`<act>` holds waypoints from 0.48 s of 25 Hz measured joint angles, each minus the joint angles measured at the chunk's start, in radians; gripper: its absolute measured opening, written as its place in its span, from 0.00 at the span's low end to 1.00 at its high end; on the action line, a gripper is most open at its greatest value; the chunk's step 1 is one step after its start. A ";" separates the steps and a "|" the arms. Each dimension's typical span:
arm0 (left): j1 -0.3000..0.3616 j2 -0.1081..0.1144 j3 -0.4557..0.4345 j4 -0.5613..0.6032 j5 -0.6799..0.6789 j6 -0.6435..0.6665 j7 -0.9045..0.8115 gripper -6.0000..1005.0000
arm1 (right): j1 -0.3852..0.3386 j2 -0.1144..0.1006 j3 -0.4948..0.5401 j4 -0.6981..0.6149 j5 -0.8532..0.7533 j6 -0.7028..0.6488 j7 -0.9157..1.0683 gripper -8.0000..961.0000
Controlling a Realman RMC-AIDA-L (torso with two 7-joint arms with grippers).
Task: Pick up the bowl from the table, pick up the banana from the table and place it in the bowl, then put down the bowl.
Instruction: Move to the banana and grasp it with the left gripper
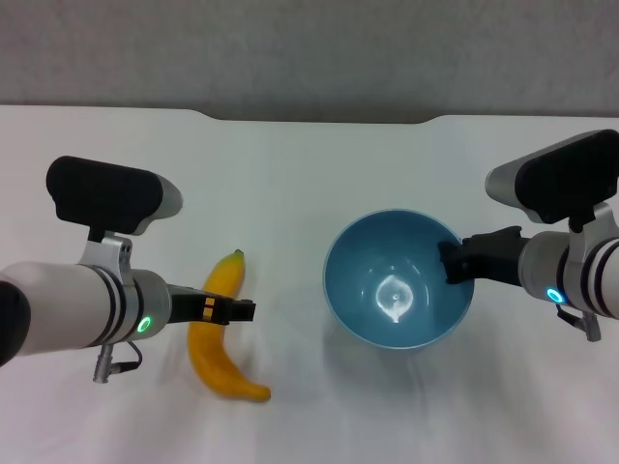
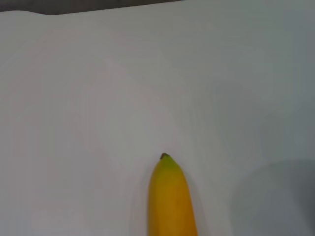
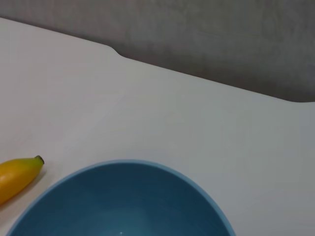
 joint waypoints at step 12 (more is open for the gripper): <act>-0.009 0.000 0.015 0.027 0.021 0.037 -0.146 0.90 | 0.000 0.000 0.000 0.003 0.000 -0.001 -0.003 0.04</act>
